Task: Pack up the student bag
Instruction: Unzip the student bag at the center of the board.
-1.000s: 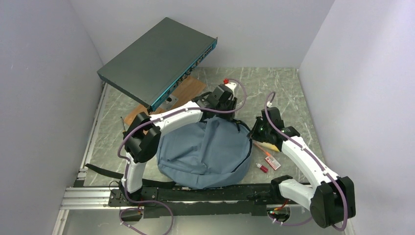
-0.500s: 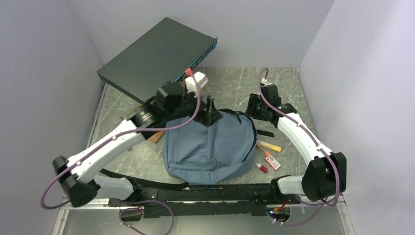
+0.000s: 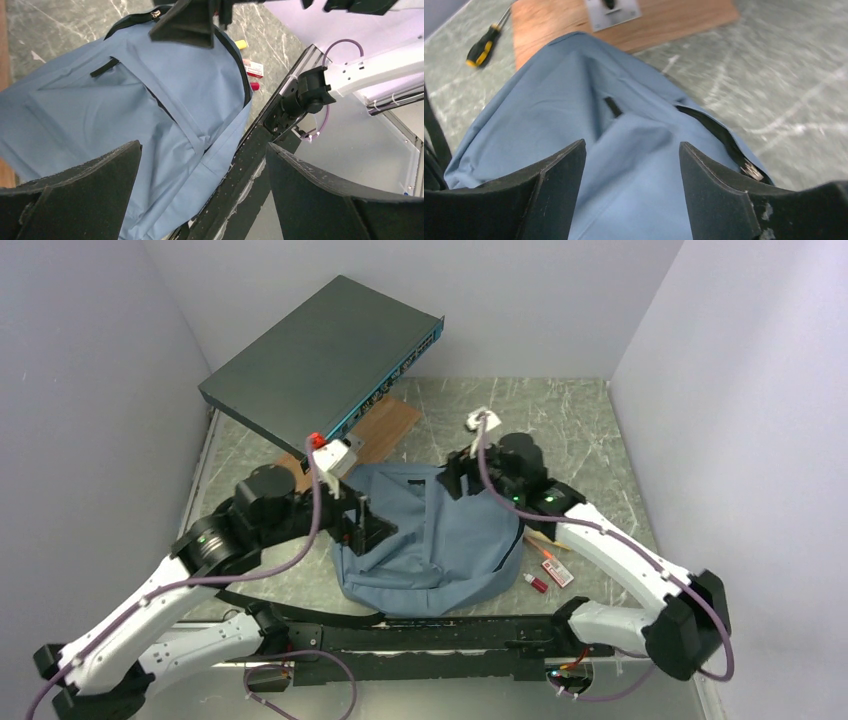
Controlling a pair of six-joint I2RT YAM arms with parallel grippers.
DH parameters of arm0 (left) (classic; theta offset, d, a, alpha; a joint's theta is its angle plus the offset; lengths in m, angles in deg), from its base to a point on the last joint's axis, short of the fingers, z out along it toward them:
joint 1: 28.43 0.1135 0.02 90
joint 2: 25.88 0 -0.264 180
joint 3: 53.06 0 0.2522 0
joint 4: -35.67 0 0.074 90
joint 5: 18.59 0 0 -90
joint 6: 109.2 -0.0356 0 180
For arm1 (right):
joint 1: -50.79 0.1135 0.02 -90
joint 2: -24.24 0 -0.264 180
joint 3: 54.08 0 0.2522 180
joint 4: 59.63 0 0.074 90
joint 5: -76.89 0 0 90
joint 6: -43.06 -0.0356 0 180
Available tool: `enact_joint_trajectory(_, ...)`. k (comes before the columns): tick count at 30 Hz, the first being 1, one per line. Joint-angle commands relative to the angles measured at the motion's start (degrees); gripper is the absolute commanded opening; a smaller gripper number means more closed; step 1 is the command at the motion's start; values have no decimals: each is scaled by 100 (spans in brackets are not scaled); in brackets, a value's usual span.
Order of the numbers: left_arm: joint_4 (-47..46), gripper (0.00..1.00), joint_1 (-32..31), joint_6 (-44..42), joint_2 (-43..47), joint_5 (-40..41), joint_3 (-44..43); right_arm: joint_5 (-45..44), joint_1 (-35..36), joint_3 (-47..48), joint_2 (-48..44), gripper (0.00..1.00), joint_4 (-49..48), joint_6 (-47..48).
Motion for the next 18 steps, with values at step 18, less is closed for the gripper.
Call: enact_joint_trajectory(18,717,100,-8,83,1008,321,488,-3418,1894,1057,1812,46,1000,-2922)
